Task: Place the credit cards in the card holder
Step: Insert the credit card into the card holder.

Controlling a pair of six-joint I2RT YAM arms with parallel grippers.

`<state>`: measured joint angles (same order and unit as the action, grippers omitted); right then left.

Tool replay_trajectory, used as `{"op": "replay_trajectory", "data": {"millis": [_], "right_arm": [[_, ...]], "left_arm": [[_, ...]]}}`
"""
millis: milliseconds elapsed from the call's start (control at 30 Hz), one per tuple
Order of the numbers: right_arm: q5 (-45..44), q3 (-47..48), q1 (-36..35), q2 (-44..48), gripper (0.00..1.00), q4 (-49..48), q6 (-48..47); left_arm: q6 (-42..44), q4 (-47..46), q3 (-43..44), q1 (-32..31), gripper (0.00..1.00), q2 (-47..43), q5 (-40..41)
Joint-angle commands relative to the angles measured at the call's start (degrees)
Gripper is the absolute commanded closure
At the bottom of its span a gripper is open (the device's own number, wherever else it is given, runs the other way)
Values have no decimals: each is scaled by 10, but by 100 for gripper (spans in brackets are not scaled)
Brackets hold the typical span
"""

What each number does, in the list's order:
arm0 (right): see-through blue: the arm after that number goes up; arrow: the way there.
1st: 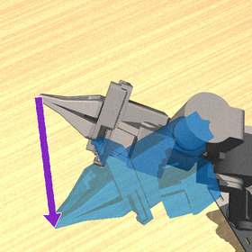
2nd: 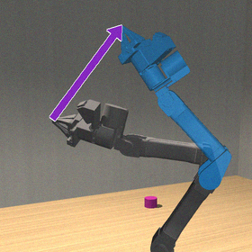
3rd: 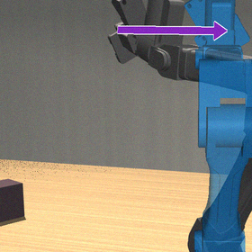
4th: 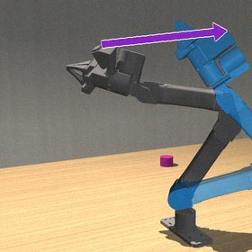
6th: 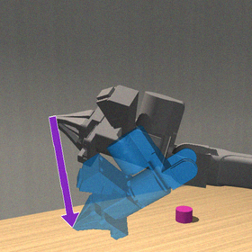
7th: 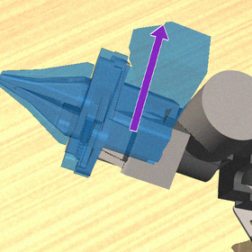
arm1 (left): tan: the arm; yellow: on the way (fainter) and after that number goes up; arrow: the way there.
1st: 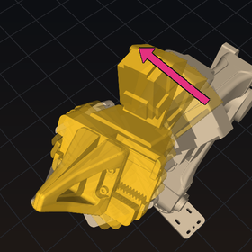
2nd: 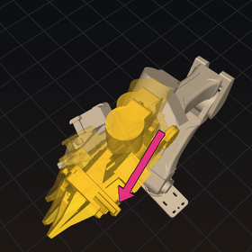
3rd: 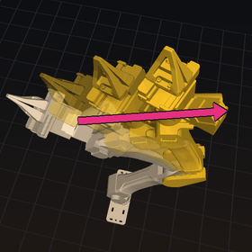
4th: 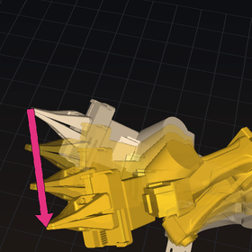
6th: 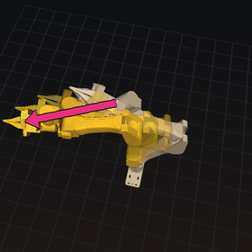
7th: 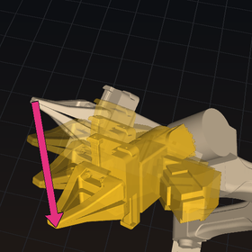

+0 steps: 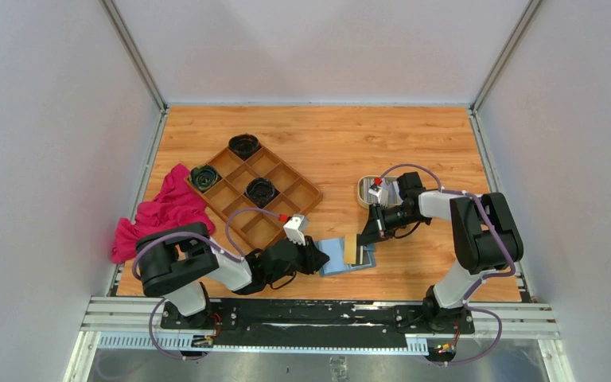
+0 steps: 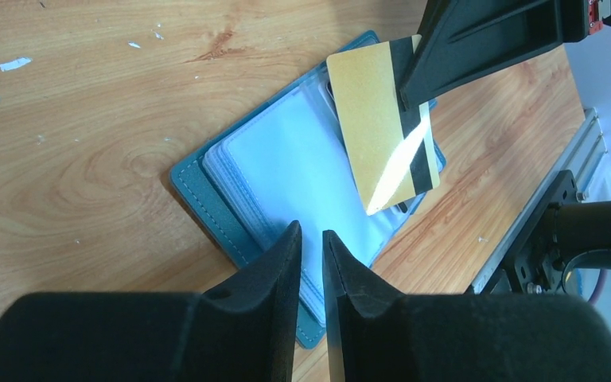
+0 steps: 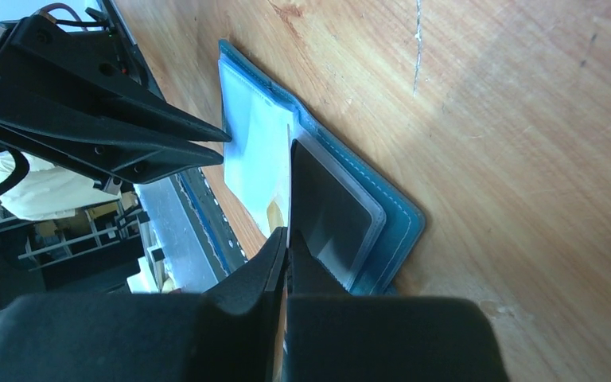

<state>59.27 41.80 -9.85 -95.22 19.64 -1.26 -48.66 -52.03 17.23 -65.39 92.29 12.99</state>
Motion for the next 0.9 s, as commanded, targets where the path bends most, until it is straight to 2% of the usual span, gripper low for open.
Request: {"op": "replay_trajectory", "data": {"millis": [0, 133, 300, 533, 700, 867], "right_arm": [[-27, -14, 8, 18, 100, -12, 5], [-40, -15, 8, 23, 100, -11, 5], [-44, -15, 8, 30, 100, -11, 0], [-25, -1, 8, 58, 100, 2, -19], [8, 12, 8, 103, 100, 28, -63], [84, 38, 7, 139, 100, 91, -140]], "left_arm": [[5, -12, -11, 3, 78, 0, 7], [10, 2, -12, 3, 74, -24, 8], [21, 45, -8, 3, 60, -69, 15], [26, 54, -28, 3, 46, -143, 2], [44, 54, -37, 3, 35, -213, -32], [101, 49, -50, 4, 27, -295, -69]]}}
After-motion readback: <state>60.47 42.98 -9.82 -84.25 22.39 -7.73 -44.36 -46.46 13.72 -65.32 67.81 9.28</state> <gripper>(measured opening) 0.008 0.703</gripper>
